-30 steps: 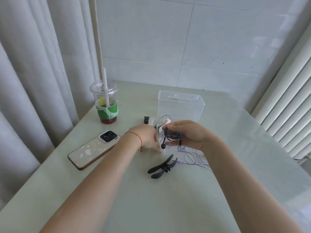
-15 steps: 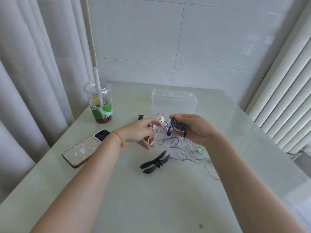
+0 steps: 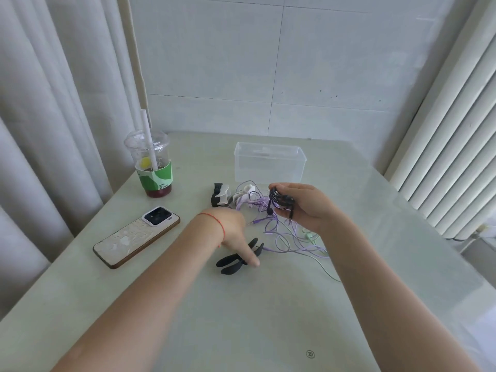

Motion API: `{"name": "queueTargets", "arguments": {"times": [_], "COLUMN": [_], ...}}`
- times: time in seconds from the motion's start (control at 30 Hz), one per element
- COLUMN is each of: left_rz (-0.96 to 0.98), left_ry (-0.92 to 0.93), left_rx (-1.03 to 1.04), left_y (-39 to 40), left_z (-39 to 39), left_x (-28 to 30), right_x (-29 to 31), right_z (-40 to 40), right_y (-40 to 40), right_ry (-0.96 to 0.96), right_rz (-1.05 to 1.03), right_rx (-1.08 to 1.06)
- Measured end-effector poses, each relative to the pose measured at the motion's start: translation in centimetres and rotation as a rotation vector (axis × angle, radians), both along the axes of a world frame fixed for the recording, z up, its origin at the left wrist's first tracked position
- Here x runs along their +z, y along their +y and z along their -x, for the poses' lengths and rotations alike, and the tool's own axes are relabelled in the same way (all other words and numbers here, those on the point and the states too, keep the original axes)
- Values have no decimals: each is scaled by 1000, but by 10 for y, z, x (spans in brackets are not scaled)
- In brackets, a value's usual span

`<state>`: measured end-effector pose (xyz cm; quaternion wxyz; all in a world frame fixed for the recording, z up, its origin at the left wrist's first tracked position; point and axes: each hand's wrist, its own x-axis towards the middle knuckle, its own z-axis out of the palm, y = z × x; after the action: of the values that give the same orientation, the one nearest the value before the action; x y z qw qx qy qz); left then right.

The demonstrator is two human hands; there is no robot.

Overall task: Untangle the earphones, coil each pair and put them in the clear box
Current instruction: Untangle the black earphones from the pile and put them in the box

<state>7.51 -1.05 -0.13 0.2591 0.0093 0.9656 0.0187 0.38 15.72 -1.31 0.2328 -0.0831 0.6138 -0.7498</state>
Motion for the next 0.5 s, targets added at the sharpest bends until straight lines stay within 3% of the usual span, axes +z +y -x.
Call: {"name": "queueTargets", "arguments": {"times": [0.1,0.23,0.4,0.5], "left_rz": [56,-28,13,-73], "left_ry": [40,145,684,777], "left_rx": [-45,38,187,199], "left_y": [8,-11,-39,-36], "left_z": [2,3,22,42], "left_x": [-9,9,14,-5], "right_x": [0,1,4,5], "right_z": [0,0,3,6], "right_y": [-5,-7,-5,-4], "right_ry": [31,41,42,48], "right_rz": [-11,-5,-2,-5], "right_rx": [-2,-3,-23,-18]}}
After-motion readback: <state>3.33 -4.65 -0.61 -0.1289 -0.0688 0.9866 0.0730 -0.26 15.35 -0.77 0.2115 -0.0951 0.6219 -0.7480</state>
